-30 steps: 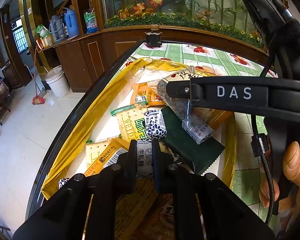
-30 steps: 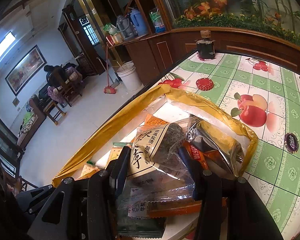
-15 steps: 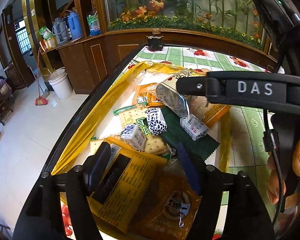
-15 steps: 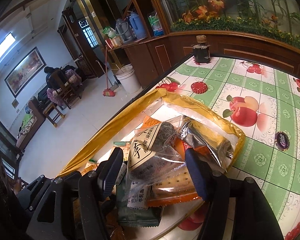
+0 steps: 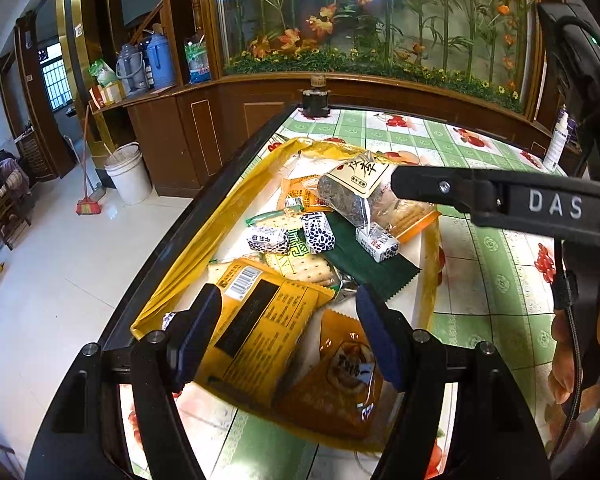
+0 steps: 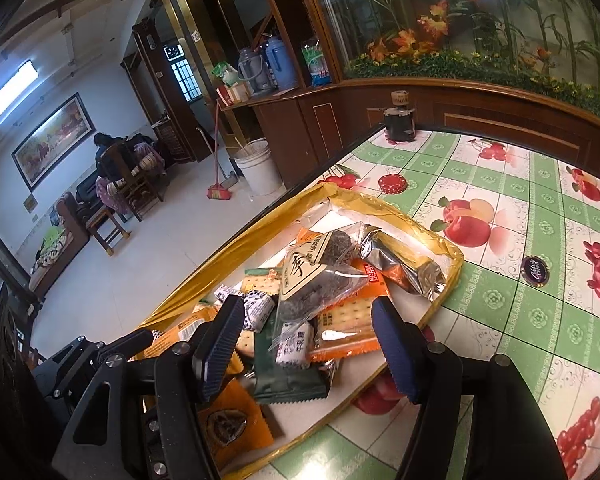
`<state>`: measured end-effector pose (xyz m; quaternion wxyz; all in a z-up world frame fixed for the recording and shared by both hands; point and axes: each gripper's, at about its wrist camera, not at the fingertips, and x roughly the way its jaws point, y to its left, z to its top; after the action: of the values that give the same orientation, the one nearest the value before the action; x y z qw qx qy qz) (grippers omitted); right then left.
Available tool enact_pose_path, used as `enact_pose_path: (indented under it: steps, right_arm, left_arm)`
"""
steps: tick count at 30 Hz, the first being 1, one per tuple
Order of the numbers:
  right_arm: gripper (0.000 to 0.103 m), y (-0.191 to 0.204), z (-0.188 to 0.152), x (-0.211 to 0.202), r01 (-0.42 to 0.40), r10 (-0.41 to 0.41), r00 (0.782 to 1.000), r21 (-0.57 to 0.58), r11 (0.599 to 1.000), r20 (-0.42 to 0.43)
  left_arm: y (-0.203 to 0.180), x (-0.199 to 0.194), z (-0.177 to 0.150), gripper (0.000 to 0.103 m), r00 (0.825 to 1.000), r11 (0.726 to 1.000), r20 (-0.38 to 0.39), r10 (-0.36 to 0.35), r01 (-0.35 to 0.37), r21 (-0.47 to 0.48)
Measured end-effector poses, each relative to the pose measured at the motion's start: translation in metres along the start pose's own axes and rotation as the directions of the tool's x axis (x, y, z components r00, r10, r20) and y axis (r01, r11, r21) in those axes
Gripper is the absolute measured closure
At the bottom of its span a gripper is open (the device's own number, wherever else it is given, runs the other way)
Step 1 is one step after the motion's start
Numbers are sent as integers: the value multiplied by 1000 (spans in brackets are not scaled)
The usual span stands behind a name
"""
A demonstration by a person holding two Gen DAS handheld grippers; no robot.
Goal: Organize snacks
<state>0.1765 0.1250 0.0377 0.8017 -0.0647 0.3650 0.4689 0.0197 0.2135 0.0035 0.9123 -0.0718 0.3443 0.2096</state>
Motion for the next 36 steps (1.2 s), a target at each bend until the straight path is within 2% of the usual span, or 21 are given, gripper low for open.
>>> enact_pose_path:
  steps: [7, 10, 19, 25, 36]
  right_arm:
    - [30, 17, -15, -21, 10, -10, 1000, -62, 998, 11]
    - [30, 26, -24, -28, 14, -13, 1000, -94, 995, 11]
    - [26, 51, -50, -49, 34, -31, 999, -199, 979, 19]
    - [20, 54, -62, -65, 37, -29, 999, -214, 976, 40]
    - [20, 51, -78, -81, 51, -43, 998, -217, 975, 42]
  left_arm:
    - [0, -18, -8, 31, 1000, 1000, 22, 7, -7, -6]
    - [1, -25, -12, 26, 1000, 1000, 27, 10, -10, -13]
    - [1, -46, -20, 26, 999, 1000, 50, 16, -16, 1]
    - [2, -59, -32, 26, 998, 1000, 59, 24, -24, -3]
    - [9, -78, -47, 26, 998, 1000, 58, 27, -27, -16]
